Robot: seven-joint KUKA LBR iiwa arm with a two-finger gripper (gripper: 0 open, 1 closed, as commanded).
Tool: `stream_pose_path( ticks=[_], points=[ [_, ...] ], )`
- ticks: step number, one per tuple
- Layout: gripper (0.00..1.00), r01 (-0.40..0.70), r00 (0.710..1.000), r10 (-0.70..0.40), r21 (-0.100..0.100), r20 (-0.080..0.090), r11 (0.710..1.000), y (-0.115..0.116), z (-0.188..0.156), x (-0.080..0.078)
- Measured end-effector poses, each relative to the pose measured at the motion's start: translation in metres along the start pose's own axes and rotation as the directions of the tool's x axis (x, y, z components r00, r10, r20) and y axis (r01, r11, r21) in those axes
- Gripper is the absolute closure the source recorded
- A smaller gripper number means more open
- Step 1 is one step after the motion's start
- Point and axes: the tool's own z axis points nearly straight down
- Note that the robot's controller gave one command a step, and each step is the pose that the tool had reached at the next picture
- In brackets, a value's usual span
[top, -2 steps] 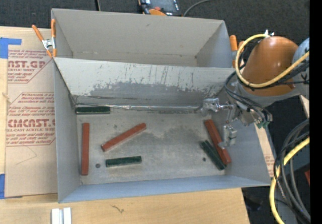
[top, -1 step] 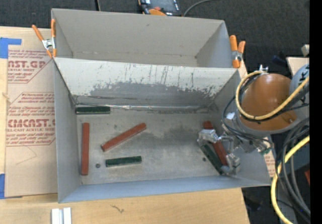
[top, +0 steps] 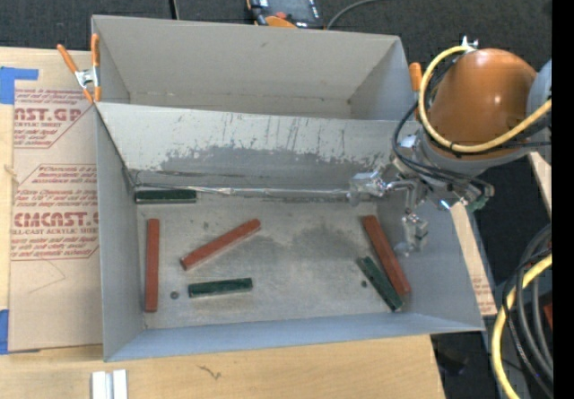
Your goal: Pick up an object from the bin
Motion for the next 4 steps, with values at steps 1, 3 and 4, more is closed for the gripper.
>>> stream_pose_path(
  ticks=[1,3,4],
  points=[
    [0.0,0.347,0.938,-0.347,-0.015,-0.006,0.938,-0.006,0.065,0.05],
    [0.0,0.59,0.807,-0.59,-0.024,0.015,0.807,-0.035,0.098,-0.012],
    [1.0,0.593,0.805,-0.593,-0.011,0.004,0.805,-0.042,0.098,-0.008]
  ],
)
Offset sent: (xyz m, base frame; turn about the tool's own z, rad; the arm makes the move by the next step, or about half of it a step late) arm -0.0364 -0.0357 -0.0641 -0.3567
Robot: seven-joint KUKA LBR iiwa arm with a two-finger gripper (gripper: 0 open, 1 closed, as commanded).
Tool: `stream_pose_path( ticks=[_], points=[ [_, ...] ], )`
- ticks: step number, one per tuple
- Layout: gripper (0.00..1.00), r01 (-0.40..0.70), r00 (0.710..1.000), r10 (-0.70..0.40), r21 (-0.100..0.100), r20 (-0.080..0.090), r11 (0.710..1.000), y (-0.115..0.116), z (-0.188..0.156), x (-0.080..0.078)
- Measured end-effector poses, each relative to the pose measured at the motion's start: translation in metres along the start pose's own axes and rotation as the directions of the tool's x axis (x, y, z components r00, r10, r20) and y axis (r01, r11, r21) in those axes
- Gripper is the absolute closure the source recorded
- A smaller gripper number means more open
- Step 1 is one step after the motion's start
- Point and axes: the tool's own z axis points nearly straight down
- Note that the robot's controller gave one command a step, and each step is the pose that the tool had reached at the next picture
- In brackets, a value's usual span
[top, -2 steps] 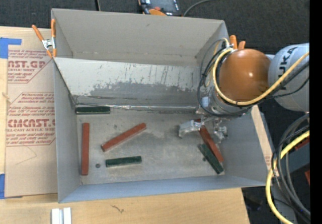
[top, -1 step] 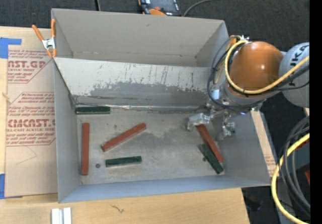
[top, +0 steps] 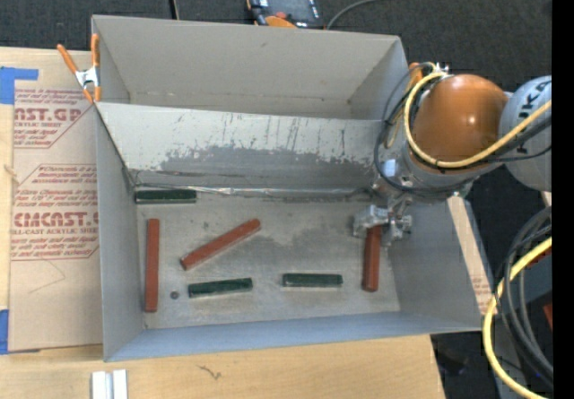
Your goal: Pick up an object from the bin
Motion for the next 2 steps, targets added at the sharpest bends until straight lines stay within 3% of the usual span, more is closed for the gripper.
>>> stream_pose_path(
  ticks=[1,2],
  points=[
    [1.0,0.045,0.999,-0.045,0.006,-0.001,0.999,0.037,0.001,0.008],
    [1.0,0.006,1.0,-0.006,0.009,-0.004,1.0,0.016,-0.145,-0.039]
  ],
)
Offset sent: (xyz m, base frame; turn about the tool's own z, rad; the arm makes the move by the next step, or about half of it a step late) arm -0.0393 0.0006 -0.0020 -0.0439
